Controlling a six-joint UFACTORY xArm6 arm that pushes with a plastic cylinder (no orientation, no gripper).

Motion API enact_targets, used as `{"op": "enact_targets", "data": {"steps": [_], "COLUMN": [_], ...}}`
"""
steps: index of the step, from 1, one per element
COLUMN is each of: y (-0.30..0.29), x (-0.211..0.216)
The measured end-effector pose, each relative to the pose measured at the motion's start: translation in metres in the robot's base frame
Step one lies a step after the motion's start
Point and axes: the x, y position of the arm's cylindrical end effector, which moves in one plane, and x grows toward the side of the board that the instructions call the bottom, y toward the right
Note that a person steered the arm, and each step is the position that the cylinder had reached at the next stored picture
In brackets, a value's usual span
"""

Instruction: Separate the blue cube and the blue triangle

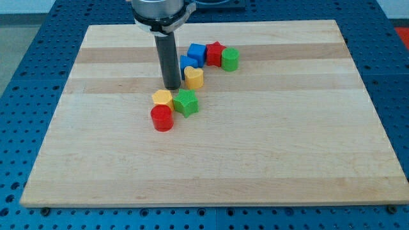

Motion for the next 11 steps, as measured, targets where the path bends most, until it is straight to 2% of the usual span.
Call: {"op": "enact_targets", "data": {"steps": [5,9,11], "y": [0.006,0.015,-0.022], "x": [-0.043,-0.044,-0.060]}}
